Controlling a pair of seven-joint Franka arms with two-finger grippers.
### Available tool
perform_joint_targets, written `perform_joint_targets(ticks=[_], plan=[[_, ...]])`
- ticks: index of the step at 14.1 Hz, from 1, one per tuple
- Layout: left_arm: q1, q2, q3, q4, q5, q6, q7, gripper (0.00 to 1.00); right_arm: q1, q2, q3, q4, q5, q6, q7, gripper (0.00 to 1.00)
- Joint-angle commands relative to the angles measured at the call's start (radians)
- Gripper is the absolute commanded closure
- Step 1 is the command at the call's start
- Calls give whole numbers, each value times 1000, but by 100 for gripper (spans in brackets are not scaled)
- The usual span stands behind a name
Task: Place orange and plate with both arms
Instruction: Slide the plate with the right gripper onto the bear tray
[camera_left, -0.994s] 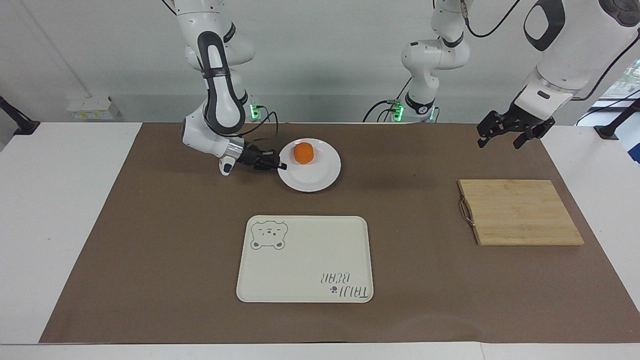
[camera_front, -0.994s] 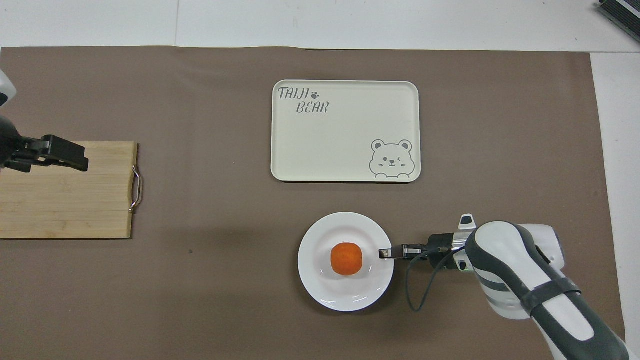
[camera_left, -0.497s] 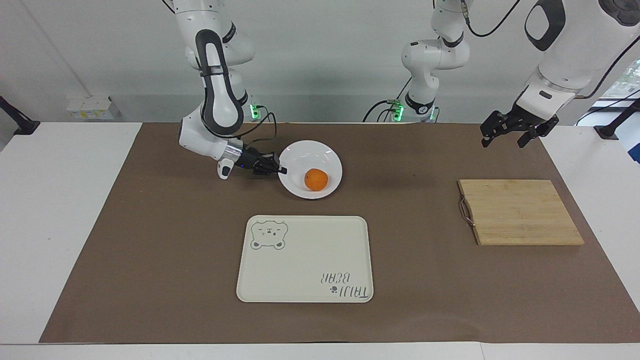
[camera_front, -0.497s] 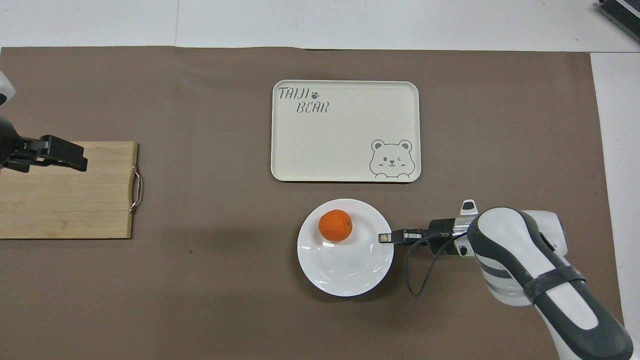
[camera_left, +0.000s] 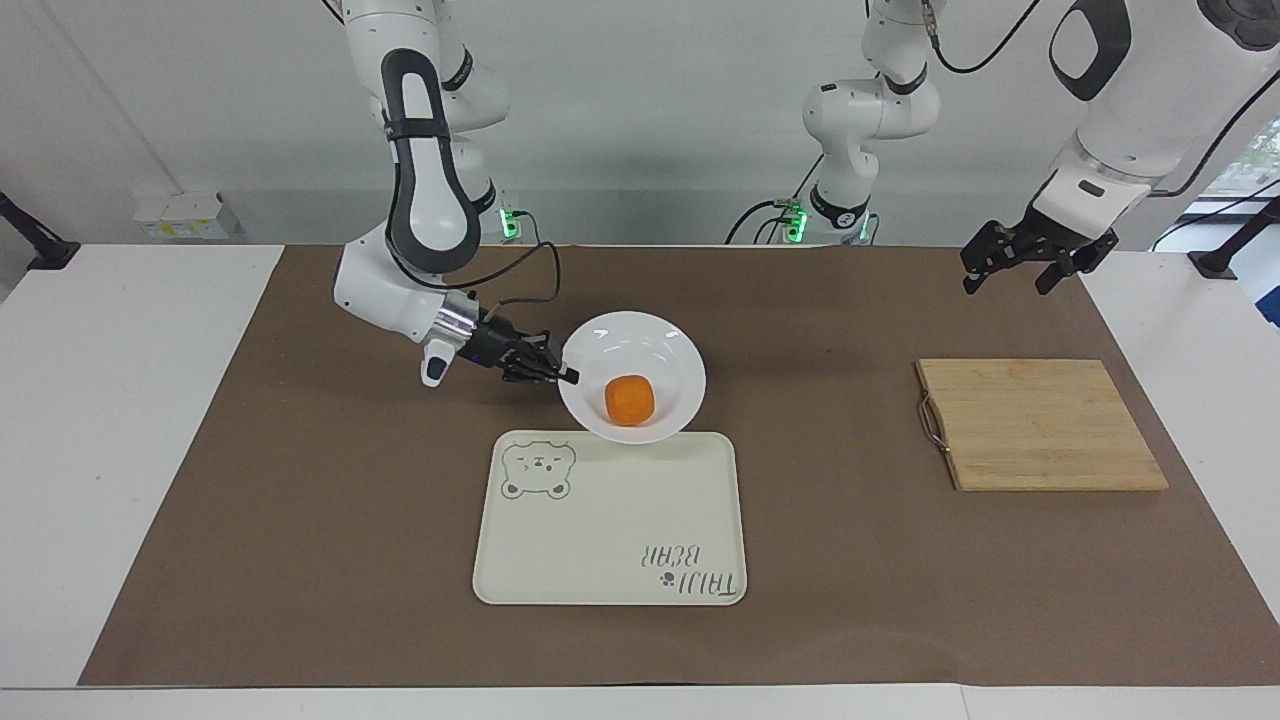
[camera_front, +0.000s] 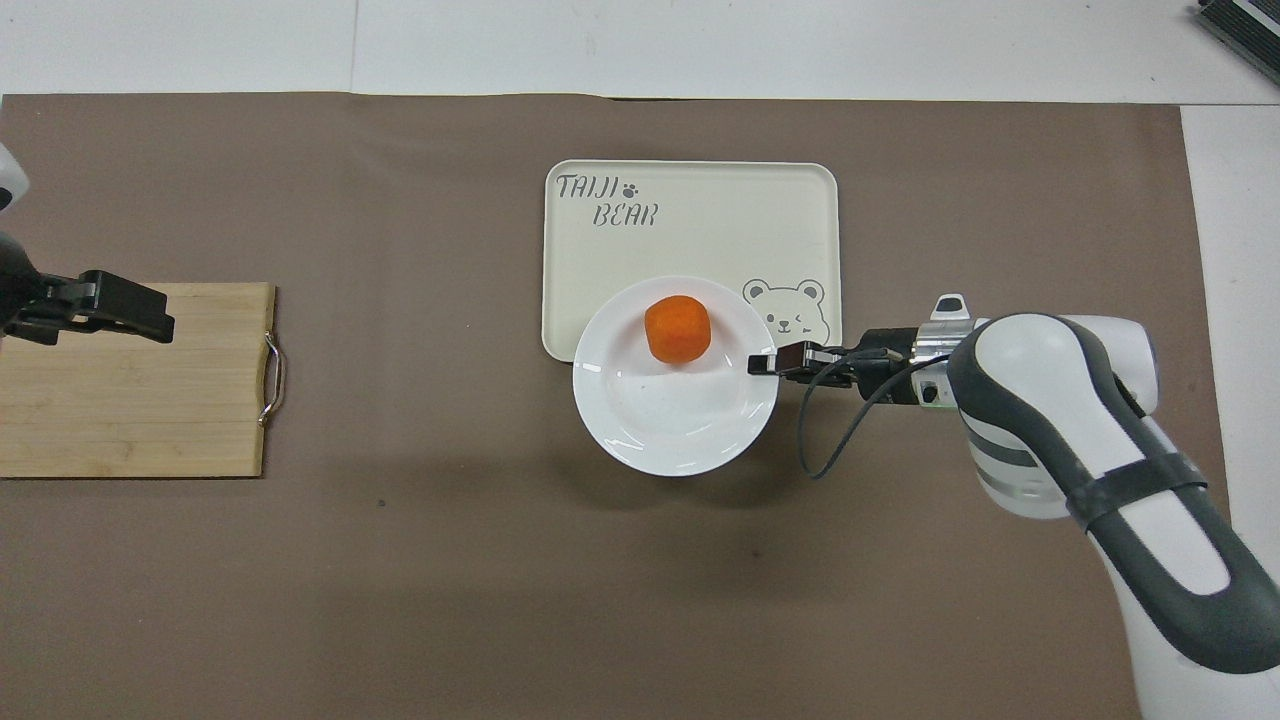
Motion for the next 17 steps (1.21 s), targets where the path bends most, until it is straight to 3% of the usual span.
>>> perform_joint_targets(ticks=[1,4,7,17], plan=[[13,-17,-8,-11,19,-1,3,0,-43,143,7,207,36,-38,28,100],[13,-17,-8,-12,19,-1,3,0,-62,269,7,362,83,-37,37,100],[13,-17,-8,-11,19,-1,3,0,-49,339,10,387,89,-12,21,100],[13,-17,-8,-11,19,-1,3,0,-52,348,6,324,74,20,-56,100]])
